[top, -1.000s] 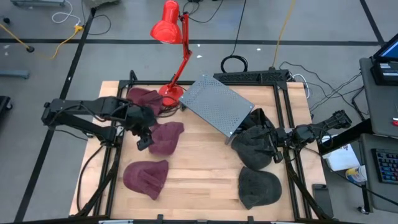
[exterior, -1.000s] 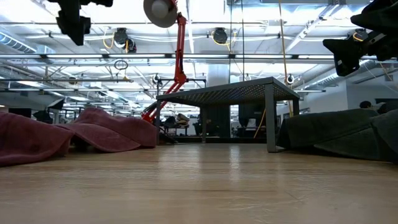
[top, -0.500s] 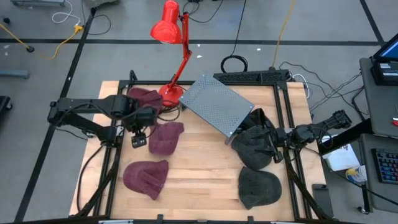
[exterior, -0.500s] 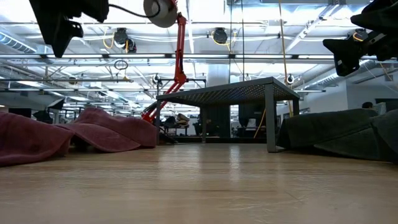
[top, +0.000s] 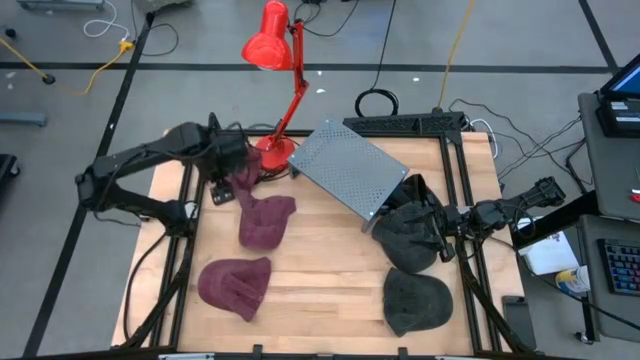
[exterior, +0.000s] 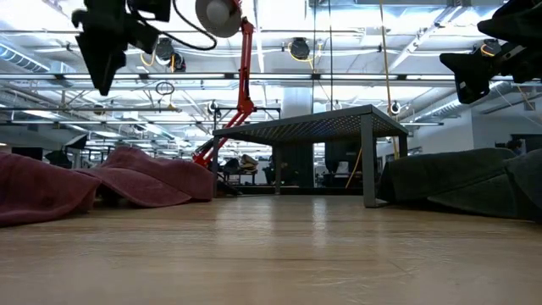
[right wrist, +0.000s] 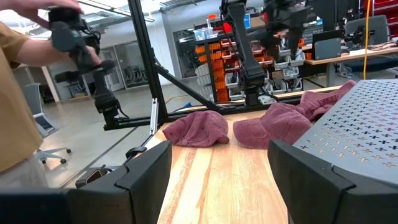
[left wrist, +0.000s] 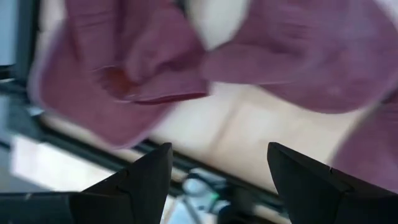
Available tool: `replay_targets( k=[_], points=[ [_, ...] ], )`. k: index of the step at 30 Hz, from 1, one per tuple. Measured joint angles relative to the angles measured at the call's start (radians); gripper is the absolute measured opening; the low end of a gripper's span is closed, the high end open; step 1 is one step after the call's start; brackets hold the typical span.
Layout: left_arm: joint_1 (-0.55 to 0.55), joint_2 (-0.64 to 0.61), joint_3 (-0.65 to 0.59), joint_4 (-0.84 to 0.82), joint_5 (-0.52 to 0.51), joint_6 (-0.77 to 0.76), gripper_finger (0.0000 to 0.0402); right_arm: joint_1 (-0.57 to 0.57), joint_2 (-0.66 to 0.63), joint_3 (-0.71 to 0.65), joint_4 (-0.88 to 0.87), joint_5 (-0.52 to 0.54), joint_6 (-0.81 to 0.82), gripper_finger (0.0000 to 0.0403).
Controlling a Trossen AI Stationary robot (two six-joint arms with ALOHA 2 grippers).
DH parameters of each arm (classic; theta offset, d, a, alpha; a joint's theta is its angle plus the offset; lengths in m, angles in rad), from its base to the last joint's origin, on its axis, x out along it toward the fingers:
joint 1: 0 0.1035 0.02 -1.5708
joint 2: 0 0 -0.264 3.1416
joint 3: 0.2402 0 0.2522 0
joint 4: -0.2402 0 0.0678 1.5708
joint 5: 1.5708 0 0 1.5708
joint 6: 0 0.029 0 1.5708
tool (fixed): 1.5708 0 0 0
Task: Pick & Place hat
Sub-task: Put the red cap on the shelf
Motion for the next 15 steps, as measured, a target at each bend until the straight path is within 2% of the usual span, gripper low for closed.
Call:
replay_targets(
  k=[8,15],
  points=[
    [0.217,0.000,0.000,0.001,-0.132,0.153,0.0269,0.000,0.000,0.000,0.000,0.000,0.000,0.0259],
    [0.392,0.000,0.000,0.008,-0.145,0.178,0.0269,0.000,0.000,0.000,0.000,0.000,0.000,0.0262]
  ],
)
